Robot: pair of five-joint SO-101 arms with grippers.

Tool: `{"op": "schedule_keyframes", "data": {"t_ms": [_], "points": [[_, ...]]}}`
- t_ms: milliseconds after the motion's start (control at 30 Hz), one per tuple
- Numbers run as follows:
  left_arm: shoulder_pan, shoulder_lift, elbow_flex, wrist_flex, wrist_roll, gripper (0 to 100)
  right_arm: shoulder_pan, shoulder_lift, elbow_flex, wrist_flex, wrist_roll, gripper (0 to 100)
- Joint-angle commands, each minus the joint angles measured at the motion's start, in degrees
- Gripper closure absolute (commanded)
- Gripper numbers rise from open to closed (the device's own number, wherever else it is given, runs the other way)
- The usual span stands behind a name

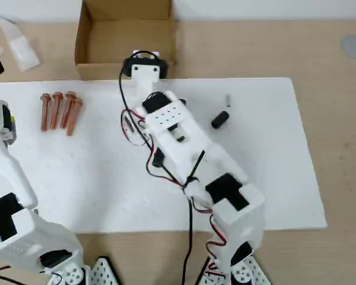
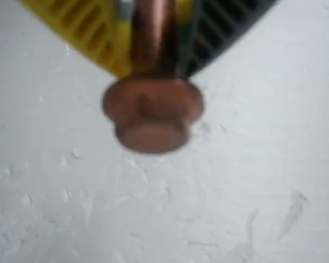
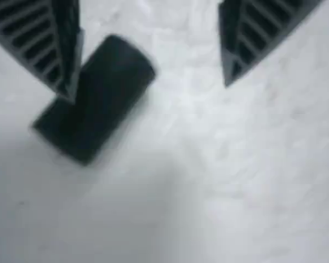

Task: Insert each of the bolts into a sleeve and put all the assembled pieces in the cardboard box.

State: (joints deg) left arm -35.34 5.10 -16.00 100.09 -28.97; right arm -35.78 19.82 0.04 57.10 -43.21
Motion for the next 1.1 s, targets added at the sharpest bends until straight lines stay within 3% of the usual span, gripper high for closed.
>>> {"op": "schedule_keyframes", "data": {"t_ms": [0,867,1067], "points": [[-0.4,-3.8,-0.3,0.3,0.0,99,1.9,-0.1,-2.7,1.5,-0.8,78.6],[-1.5,-3.8,3.7,0.3,-0.4,99,2.2,12.4,-9.1,2.7,-0.9,79.0],[-1.5,-3.8,4.1,0.3,-1.1,99,1.9,12.5,-9.1,6.8,-0.5,87.1]]}}
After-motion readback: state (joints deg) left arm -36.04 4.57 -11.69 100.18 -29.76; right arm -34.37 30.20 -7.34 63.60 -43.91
